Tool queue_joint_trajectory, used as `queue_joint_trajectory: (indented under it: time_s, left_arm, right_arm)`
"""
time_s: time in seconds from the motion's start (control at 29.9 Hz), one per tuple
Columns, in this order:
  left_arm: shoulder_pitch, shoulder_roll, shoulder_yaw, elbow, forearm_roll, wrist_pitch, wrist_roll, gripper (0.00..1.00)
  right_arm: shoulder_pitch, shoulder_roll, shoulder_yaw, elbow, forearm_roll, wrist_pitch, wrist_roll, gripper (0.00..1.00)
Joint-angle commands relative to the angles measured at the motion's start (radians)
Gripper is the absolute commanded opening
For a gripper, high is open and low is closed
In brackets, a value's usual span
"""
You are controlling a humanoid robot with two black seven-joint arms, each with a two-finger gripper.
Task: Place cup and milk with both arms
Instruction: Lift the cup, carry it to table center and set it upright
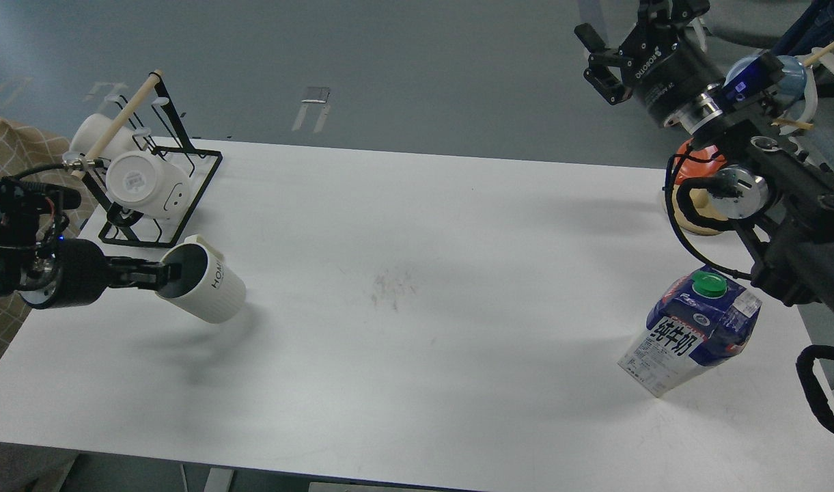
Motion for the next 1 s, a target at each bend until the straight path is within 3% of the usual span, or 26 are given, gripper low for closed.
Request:
queue_joint_trajectory:
  time_s: [0.0, 0.13, 0.27, 0.57, 0.77, 0.97]
  left_arm:
    - [-0.030, -0.014, -0.001, -0.077, 0.000, 0.000, 0.041, 0.00]
    - [-0.081, -0.068, 0.000, -0.115, 0.000, 0.000, 0.083, 0.00]
    - [-0.208, -0.185, 0.005, -0.112, -0.003, 0.000, 0.150, 0.00]
    - [-0.274, -0.423, 0.014, -0.045, 0.012, 0.000, 0.251, 0.00]
    - [-0.266, -0.512, 0.023, -0.022, 0.014, 0.000, 0.301, 0.00]
    - [-0.300, -0.562, 0.115, 0.007, 0.015, 0.000, 0.314, 0.00]
  right_arm:
    - [0.053, -0.014, 0.001, -0.005, 0.002, -0.011, -0.004, 1.00]
    - [0.108, -0.022, 0.000, -0.010, 0.002, -0.012, -0.012, 1.00]
    - [0.182, -0.022, -0.003, -0.025, 0.002, -0.014, -0.013, 1.00]
    - [0.217, -0.016, -0.045, -0.046, 0.005, -0.015, -0.013, 1.00]
    - [0.216, -0.016, -0.048, -0.046, 0.005, -0.015, -0.013, 1.00]
    - [0.216, -0.013, -0.058, -0.046, 0.003, -0.014, -0.012, 1.00]
